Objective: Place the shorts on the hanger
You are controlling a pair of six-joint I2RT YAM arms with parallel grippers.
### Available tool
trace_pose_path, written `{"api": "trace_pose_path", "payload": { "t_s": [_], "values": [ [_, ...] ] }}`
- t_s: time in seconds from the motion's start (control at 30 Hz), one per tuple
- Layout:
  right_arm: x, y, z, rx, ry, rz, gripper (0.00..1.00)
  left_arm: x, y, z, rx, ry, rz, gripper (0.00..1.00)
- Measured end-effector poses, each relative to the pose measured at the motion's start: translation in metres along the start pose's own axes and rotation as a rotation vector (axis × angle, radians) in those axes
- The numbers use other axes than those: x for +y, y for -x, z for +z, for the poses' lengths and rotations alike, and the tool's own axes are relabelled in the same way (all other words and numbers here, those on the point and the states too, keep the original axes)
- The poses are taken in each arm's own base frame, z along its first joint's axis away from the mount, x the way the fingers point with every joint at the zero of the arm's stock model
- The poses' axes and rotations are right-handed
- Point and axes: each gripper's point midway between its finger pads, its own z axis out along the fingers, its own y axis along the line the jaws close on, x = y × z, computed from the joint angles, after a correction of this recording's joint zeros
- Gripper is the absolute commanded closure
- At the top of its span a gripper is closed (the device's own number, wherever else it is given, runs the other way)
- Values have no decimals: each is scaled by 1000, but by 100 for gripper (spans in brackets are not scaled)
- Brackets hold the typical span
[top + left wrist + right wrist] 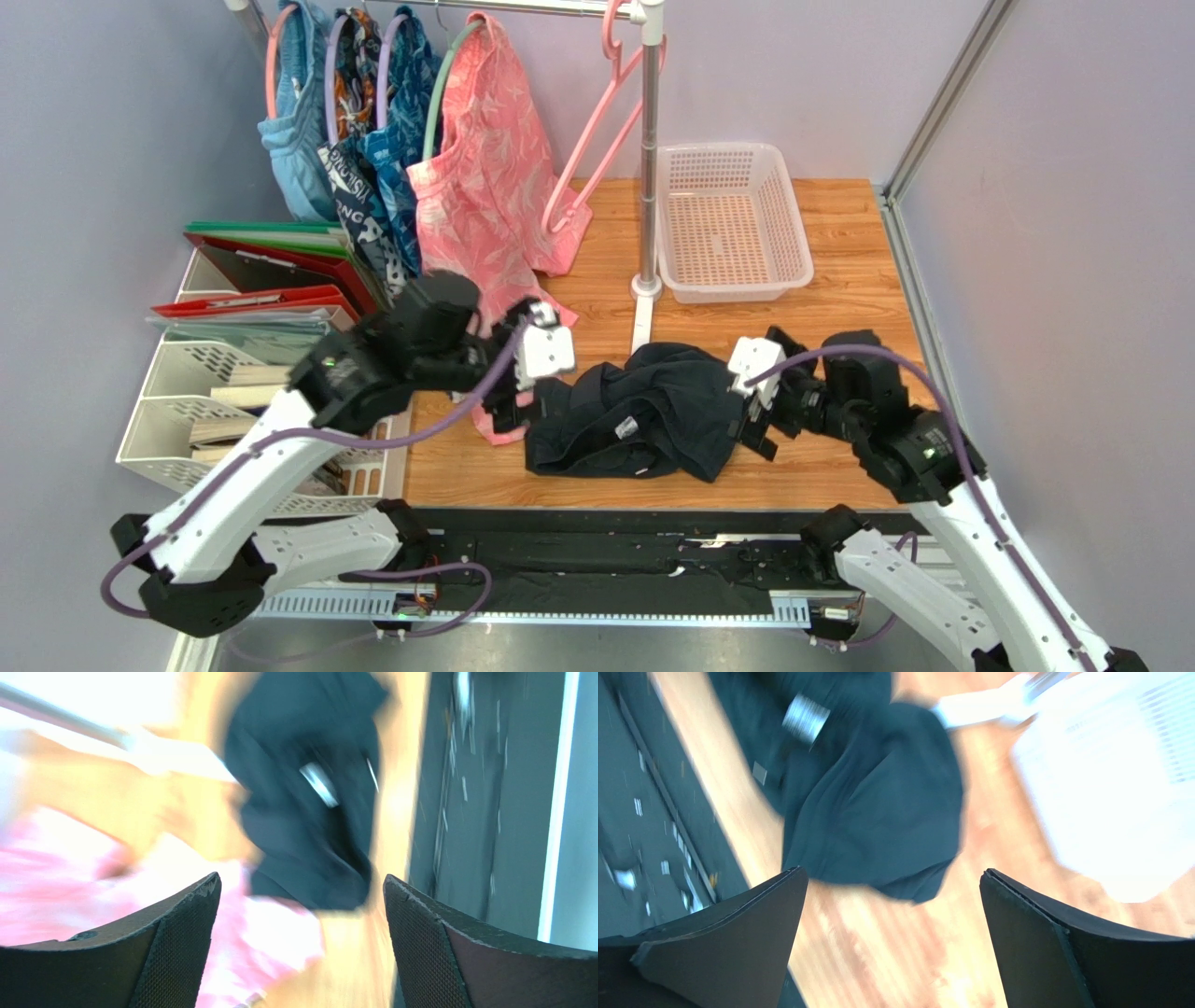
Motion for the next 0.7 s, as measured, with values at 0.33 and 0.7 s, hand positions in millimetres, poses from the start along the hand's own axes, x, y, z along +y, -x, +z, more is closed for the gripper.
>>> {"api": "trace_pose_path", "payload": {
  "t_s": [0.33,0.7],
  "values": [
    [-41,54,-9,-34,-89,245,0,136,135,-114,-280,522,-245,3],
    [-53,72,-16,-84,-132,363,0,212,112,-36,-162,539,-468,1]
  ]
}}
